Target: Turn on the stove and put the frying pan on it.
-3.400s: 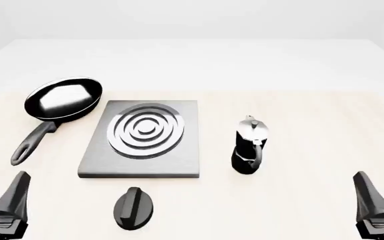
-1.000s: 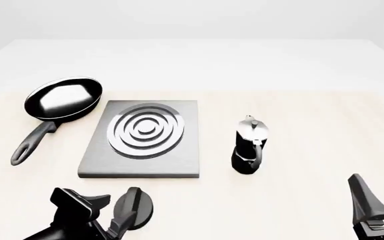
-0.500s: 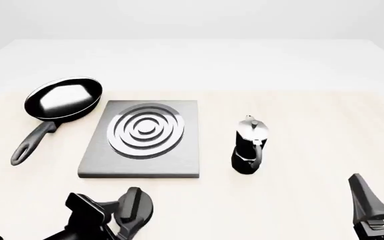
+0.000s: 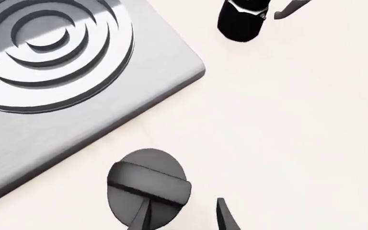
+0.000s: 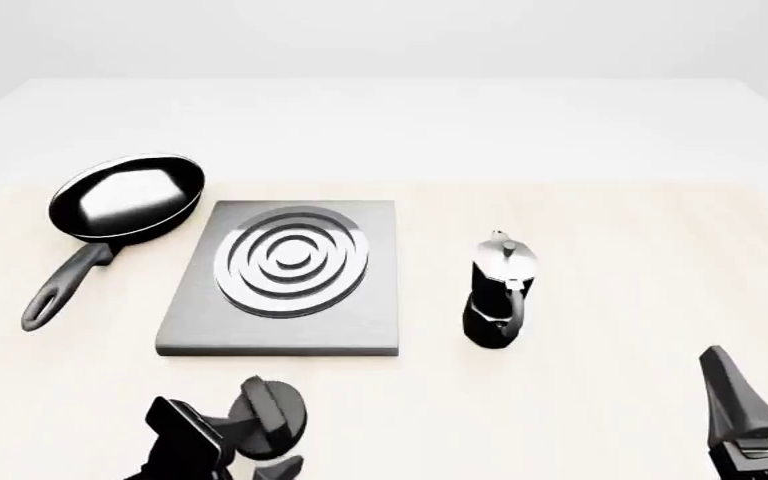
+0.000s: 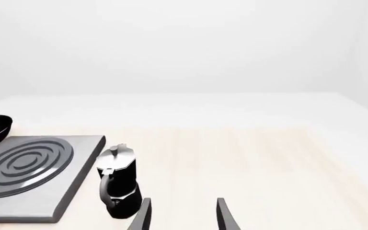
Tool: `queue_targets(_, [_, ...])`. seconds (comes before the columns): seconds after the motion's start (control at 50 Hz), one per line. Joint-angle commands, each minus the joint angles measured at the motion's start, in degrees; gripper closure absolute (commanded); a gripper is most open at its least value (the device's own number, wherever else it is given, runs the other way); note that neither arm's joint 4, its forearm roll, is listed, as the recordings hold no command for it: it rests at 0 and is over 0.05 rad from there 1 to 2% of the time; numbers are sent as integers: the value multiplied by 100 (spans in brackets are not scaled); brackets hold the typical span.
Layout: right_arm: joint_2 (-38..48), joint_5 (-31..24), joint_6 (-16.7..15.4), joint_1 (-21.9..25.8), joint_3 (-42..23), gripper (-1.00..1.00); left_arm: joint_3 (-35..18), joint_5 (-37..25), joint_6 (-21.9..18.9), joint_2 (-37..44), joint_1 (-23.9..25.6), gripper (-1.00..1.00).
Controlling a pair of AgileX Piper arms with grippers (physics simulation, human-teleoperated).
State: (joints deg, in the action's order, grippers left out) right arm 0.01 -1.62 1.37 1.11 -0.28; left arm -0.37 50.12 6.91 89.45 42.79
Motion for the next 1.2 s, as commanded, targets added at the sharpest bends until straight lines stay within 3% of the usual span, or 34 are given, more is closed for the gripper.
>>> queue_targets(0.02, [0, 5, 25, -12, -5, -100, -277, -329, 115, -175, 802, -100])
queue_targets(0.16, [0, -22, 28, -27, -41, -100, -382, -695, 136, -474, 947, -100])
queue_targets(0.44, [0, -17, 49, 4, -59, -100, -511, -1901, 59, -1855, 1034, -100])
queue_targets(0.7, [0, -48, 70, 22, -112, -100, -910, -3827, -162, -3823, 894, -100])
queue_targets(1.04, [0, -72, 67, 85, -178, -100, -1626, -6112, -744, -5866, 29, -100])
queue_targets(1.2, [1, -43, 75, 115, -161, -100, -2160, -7040, -856, -6463, -799, -100])
